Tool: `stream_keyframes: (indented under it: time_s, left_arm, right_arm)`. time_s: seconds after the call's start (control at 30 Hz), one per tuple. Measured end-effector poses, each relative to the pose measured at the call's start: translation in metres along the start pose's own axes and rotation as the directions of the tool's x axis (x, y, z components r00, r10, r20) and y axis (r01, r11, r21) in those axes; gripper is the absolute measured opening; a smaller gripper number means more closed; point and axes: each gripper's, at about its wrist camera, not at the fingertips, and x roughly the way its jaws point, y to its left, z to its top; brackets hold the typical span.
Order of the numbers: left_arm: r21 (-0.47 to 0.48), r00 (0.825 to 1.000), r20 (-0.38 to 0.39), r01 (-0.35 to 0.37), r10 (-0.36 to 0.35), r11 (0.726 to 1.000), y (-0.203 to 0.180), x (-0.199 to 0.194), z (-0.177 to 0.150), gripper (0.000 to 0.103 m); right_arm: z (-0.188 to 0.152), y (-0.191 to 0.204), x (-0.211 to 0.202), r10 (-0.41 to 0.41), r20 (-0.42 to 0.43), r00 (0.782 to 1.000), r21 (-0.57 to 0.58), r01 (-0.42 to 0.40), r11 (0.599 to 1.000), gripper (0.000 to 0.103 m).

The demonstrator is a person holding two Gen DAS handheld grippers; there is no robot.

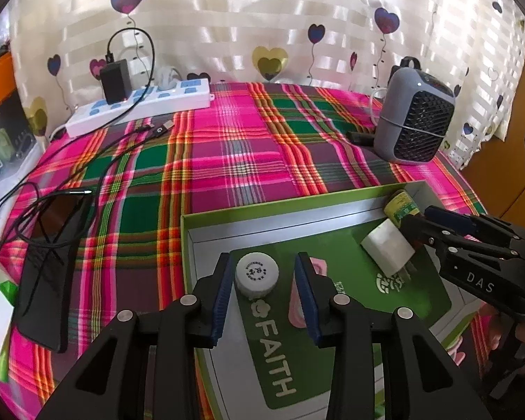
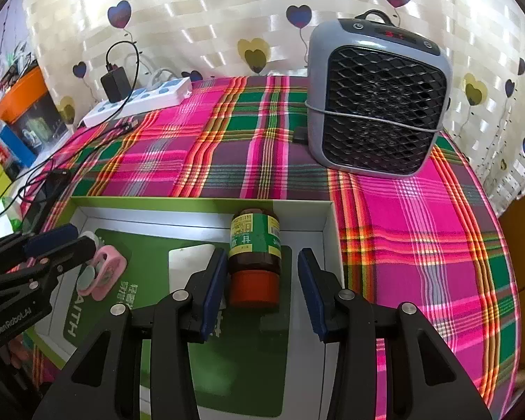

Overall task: Organize rigid objects
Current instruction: 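Lower the jar and container into the lid and open both tools, then lift both open tools away from the lid toward the loose items beside it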

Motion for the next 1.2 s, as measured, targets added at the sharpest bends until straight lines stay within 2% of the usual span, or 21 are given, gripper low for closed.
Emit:
stream_keyframes:
  time_s: [0.8, 1.2]
  left_arm:
    - [0.009, 0.998, 0.06, 0.021, -0.021, 1.0, -0.011, -0.058, -0.027, 0.036]
    - [-0.03, 0.996, 0.084, 0.041, -0.038, 0.999, 0.004, -0.086, -0.056, 0.036]
  right_arm:
    - [-0.022, 0.006, -0.047, 0.004, 0.06, 0.998, 0.019, -0.005, 1.0, 0.043]
    - [-0.047, 0.005, -0.077, 0.004, 0.093, 0.996, 0.01, -0.005, 1.0, 0.043]
